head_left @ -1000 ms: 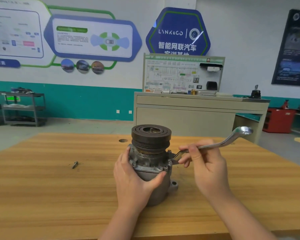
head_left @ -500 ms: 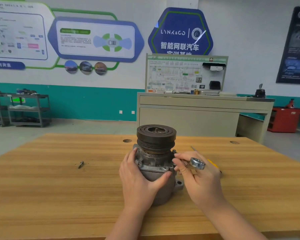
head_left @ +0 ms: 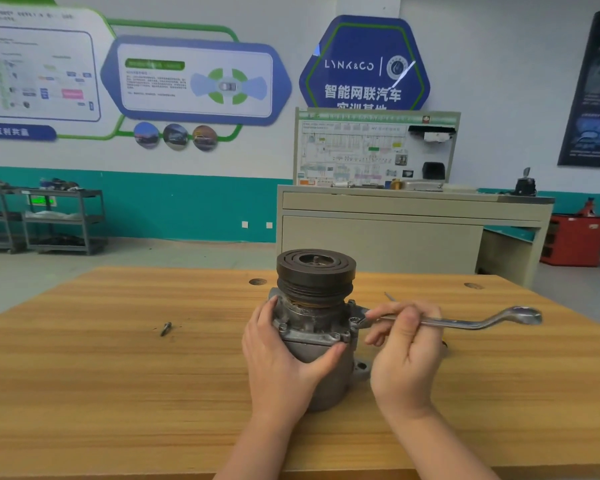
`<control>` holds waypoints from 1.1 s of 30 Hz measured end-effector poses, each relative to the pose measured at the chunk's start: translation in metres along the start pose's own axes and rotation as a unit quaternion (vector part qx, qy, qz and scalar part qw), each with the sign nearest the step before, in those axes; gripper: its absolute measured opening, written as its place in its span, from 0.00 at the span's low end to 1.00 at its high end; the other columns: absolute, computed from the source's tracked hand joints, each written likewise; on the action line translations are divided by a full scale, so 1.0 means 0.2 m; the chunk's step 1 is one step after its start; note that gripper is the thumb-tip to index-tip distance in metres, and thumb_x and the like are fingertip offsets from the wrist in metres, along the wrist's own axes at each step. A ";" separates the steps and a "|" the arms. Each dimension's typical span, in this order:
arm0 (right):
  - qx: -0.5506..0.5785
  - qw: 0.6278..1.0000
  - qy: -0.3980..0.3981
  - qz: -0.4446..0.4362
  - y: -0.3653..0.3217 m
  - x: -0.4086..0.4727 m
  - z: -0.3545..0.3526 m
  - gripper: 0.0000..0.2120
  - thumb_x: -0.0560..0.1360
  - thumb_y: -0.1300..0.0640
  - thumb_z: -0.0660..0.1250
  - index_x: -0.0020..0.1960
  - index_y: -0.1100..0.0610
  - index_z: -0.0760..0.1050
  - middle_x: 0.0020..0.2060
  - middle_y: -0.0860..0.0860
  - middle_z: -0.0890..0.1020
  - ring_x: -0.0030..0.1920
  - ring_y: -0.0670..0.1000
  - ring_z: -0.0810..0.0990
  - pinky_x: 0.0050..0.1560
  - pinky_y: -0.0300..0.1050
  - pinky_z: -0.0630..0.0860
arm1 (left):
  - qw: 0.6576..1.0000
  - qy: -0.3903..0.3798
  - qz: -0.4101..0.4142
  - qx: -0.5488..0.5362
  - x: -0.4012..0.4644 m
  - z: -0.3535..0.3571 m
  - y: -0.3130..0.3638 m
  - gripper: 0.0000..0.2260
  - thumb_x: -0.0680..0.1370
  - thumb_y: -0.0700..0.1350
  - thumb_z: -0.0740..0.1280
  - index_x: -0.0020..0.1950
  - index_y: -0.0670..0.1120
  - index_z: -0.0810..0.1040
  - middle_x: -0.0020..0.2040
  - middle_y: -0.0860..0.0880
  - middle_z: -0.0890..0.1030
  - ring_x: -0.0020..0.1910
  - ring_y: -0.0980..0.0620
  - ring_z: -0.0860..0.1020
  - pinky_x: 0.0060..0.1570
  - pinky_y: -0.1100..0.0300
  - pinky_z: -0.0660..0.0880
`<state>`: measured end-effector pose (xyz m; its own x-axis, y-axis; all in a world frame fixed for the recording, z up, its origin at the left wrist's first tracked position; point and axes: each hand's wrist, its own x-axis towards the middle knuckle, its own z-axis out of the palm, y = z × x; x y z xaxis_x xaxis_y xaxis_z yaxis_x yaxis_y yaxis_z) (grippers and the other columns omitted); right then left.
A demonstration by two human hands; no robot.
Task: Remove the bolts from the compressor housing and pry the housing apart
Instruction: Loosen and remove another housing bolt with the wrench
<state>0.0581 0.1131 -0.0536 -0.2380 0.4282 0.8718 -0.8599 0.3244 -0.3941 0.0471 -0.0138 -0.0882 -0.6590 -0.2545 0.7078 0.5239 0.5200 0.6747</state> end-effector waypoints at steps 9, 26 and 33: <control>-0.112 0.987 -0.046 -0.109 -0.02 -0.06 0.01 0.18 0.84 0.49 0.51 0.47 0.55 0.75 0.36 0.45 0.77 0.33 0.41 0.76 0.41 0.28 0.72 | 1.000 0.000 -0.006 0.001 0.00 0.01 -0.01 0.48 0.62 0.70 0.69 0.74 0.45 0.62 0.68 0.45 0.70 0.68 0.43 0.68 0.66 0.39 0.69; 0.224 0.783 0.015 0.580 0.08 0.36 -0.08 0.09 0.83 0.61 0.54 0.46 0.61 0.68 0.29 0.57 0.79 0.23 0.47 0.73 0.20 0.34 0.69 | 1.000 0.005 -0.009 -0.007 0.00 0.01 -0.01 0.48 0.62 0.70 0.68 0.72 0.40 0.65 0.68 0.42 0.71 0.68 0.39 0.69 0.67 0.40 0.67; 0.119 0.939 -0.016 0.322 -0.03 0.26 -0.15 0.08 0.83 0.59 0.56 0.47 0.59 0.70 0.35 0.55 0.84 0.31 0.52 0.83 0.32 0.40 0.80 | 1.000 0.006 -0.011 -0.003 0.00 0.02 -0.02 0.49 0.61 0.70 0.69 0.73 0.43 0.64 0.69 0.45 0.70 0.69 0.43 0.68 0.68 0.42 0.67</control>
<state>0.0650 0.1583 -0.0151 -0.7530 0.4447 0.4850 -0.6090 -0.1917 -0.7697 0.0425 -0.0126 -0.0908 -0.6638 -0.2768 0.6948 0.5115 0.5097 0.6918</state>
